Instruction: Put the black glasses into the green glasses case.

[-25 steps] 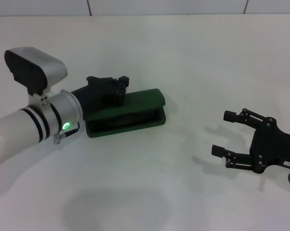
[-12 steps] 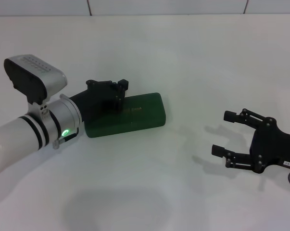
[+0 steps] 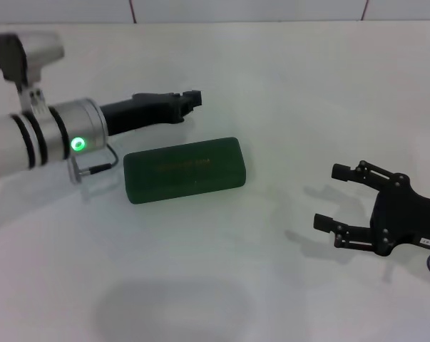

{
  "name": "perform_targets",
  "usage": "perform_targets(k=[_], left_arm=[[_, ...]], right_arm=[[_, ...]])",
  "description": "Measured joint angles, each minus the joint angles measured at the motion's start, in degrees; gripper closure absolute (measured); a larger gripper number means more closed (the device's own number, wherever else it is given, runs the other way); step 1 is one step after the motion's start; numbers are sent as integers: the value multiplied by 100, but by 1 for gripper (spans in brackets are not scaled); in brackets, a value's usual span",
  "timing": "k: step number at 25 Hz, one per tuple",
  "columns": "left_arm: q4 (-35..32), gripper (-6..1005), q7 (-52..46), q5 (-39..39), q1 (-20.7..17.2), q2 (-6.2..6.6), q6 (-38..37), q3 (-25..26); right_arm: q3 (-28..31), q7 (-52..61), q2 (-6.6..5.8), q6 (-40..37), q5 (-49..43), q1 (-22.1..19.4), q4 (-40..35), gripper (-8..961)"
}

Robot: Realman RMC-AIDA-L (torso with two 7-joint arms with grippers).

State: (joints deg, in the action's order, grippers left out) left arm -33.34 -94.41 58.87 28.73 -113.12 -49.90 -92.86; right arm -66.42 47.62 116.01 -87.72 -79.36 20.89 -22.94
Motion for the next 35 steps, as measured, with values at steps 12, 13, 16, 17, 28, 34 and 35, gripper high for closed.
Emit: perform_targets(k=[12, 13, 16, 17, 28, 34, 35], left_arm=[[-304, 756, 219, 1315, -97, 101, -817, 1079], [-399, 714, 389, 1364, -204, 113, -1005, 1140], [-783, 617, 1050, 1651, -639, 154, -1783, 1375], [-908, 584, 1256, 1769, -801, 151, -2047, 1497], [-1534, 155, 1822, 3251, -2059, -131, -3383, 2658], [-1358, 125, 1838, 3681, -2352, -319, -3403, 3096], [-1325, 125, 1860, 3734, -2378, -338, -3406, 3172]], right_arm=[[15, 128, -21, -23, 129, 20, -15, 79], [15, 137, -33, -34, 149, 16, -34, 79], [15, 146, -52, -72, 157, -7, -103, 79], [13, 146, -60, -101, 137, -13, -128, 79], [-35, 111, -83, -28, -512, -53, -180, 79], [-46, 103, -13, 294, -629, -4, -40, 79], [-48, 104, -12, 303, -629, -3, -23, 79]])
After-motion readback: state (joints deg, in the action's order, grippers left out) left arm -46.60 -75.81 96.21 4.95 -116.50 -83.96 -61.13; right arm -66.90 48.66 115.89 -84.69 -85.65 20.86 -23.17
